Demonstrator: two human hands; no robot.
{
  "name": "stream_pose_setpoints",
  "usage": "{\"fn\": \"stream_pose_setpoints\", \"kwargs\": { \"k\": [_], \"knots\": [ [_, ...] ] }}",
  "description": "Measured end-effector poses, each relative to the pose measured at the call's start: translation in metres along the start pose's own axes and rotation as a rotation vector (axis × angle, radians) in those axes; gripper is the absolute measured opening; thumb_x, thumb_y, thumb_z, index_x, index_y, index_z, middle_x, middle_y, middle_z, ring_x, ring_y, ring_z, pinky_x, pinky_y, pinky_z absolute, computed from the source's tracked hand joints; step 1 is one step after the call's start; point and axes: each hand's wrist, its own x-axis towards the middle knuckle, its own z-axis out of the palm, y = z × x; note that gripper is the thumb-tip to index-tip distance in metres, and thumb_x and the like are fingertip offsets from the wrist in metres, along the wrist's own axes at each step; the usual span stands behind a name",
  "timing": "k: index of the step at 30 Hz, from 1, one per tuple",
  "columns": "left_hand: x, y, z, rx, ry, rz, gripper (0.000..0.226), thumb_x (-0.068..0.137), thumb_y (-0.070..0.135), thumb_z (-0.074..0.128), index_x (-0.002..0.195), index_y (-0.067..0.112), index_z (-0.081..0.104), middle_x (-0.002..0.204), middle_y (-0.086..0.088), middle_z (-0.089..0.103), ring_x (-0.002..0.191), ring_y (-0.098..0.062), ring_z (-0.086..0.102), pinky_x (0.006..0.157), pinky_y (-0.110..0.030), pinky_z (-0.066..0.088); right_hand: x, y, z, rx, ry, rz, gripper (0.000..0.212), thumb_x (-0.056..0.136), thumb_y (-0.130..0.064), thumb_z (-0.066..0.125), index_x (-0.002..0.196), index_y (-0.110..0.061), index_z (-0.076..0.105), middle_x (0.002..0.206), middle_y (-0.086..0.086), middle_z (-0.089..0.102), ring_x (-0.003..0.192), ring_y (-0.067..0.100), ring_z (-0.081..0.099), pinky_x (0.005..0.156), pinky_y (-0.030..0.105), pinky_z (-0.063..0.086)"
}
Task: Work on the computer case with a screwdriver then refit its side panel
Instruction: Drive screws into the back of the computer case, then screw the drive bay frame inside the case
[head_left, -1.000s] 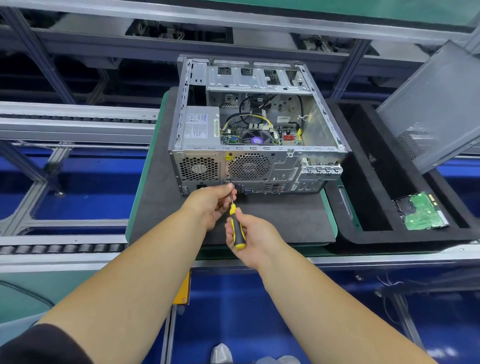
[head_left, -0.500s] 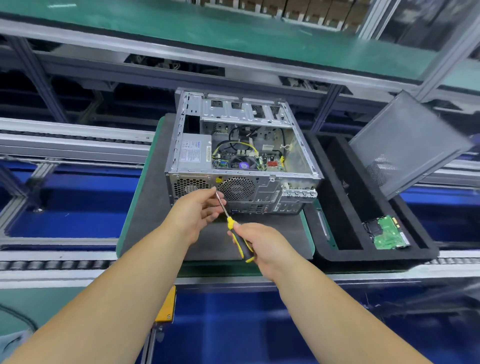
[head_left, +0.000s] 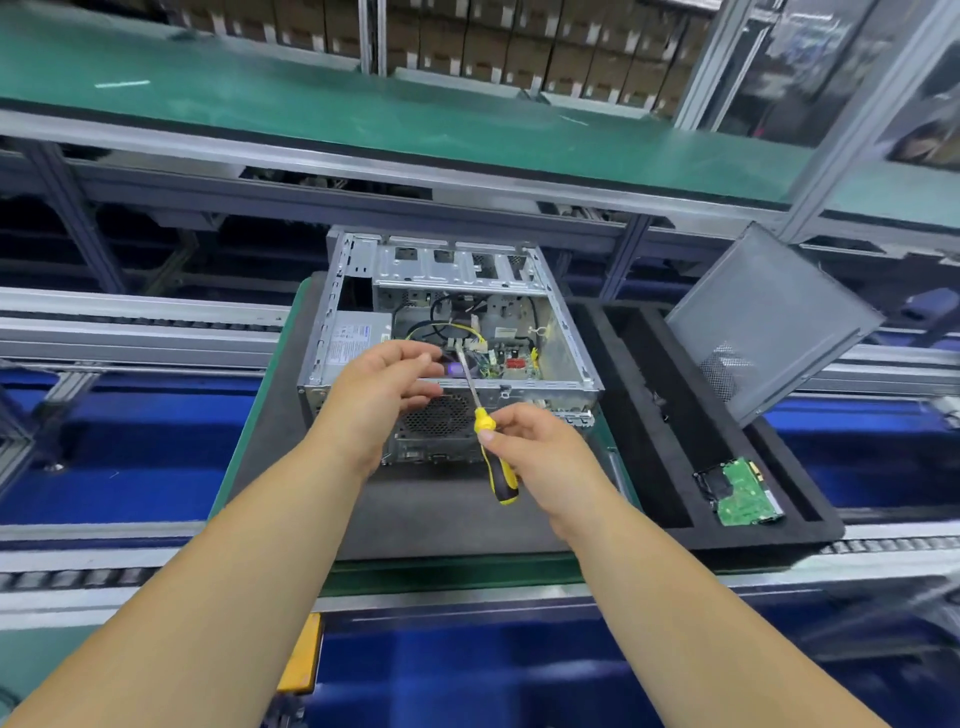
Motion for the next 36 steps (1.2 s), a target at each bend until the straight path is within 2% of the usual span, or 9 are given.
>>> {"fn": "stream_pose_setpoints", "kwargs": {
  "k": [5,10,14,18,23,27,32,34,36],
  "knots": [
    [0.01,0.001,0.026,0.079,-0.01,0.014,0.018,0.095,0.014,0.054,0.095,0.021,0.071,0.086,0.005,0.075,0.074,-0.008,0.069,0.067,-0.018,0.051,0.011,-0.006,-0.048,0.021,0.067,-0.043,0.01,0.089,-0.025,0.071,0.097,-0.02,0.069,0.093,-0.003,0.067,0.084,0.013,0.061,0.071,0.028,0.044],
    [0.021,0.002,0.069,0.098,-0.022,0.041,0.022,0.093,0.013,0.057,0.087,0.024,0.075,0.088,0.0,0.075,0.075,-0.009,0.069,0.066,-0.017,0.053,0.028,-0.001,-0.106,0.004,0.116,-0.051,0.011,0.091,-0.027,0.069,0.1,-0.021,0.07,0.097,-0.003,0.07,0.087,0.01,0.064,0.071,0.025,0.046],
    [0.034,0.002,0.114,0.179,-0.028,0.064,0.018,0.094,0.012,0.057,0.093,0.02,0.073,0.086,0.003,0.075,0.077,-0.011,0.07,0.069,-0.019,0.052,0.049,0.015,-0.158,-0.018,0.161,-0.021,0.009,0.091,-0.029,0.069,0.095,-0.021,0.07,0.093,-0.004,0.071,0.08,0.009,0.062,0.068,0.026,0.046],
    [0.047,-0.001,0.16,0.262,-0.024,0.114,0.022,0.093,0.012,0.057,0.088,0.025,0.073,0.086,0.005,0.074,0.077,-0.009,0.069,0.067,-0.017,0.053,0.074,0.046,-0.213,-0.125,0.199,0.04,0.011,0.09,-0.034,0.068,0.091,-0.023,0.069,0.086,-0.005,0.069,0.076,0.013,0.061,0.066,0.029,0.048],
    [0.062,-0.019,0.214,0.566,-0.067,0.234,0.02,0.09,0.017,0.061,0.086,0.035,0.069,0.082,0.012,0.068,0.07,-0.001,0.059,0.066,-0.016,0.05,0.105,0.098,-0.265,-0.259,0.205,0.159,0.013,0.089,-0.031,0.067,0.089,-0.018,0.065,0.056,-0.001,0.056,0.047,0.01,0.051,0.04,0.021,0.043],
    [0.076,-0.029,0.253,0.945,-0.214,0.384,0.017,0.09,0.021,0.06,0.095,0.037,0.065,0.096,0.021,0.062,0.093,0.004,0.055,0.087,-0.021,0.045,0.129,0.133,-0.287,-0.412,0.143,0.24,0.016,0.09,-0.028,0.067,0.085,-0.014,0.062,0.059,0.002,0.059,0.049,0.016,0.055,0.043,0.028,0.054],
    [0.091,-0.04,0.284,1.105,-0.266,0.395,0.016,0.091,0.026,0.057,0.103,0.035,0.064,0.1,0.018,0.06,0.096,-0.004,0.057,0.09,-0.031,0.048,0.149,0.164,-0.294,-0.48,0.078,0.307,0.019,0.091,-0.03,0.068,0.084,-0.016,0.058,0.058,0.004,0.059,0.048,0.019,0.056,0.051,0.04,0.061],
    [0.094,-0.044,0.29,1.144,-0.277,0.378,0.016,0.092,0.029,0.056,0.104,0.036,0.063,0.1,0.019,0.06,0.096,-0.005,0.057,0.09,-0.033,0.048,0.155,0.171,-0.293,-0.494,0.052,0.339,0.019,0.091,-0.03,0.068,0.086,-0.017,0.054,0.063,0.004,0.061,0.049,0.019,0.057,0.045,0.034,0.058],
    [0.097,-0.047,0.295,1.153,-0.284,0.367,0.017,0.092,0.029,0.056,0.105,0.035,0.064,0.102,0.02,0.06,0.096,-0.005,0.057,0.091,-0.033,0.048,0.16,0.175,-0.29,-0.49,0.041,0.358,0.022,0.09,-0.029,0.069,0.091,-0.018,0.051,0.071,0.004,0.061,0.05,0.017,0.057,0.035,0.021,0.047]
  ]
}}
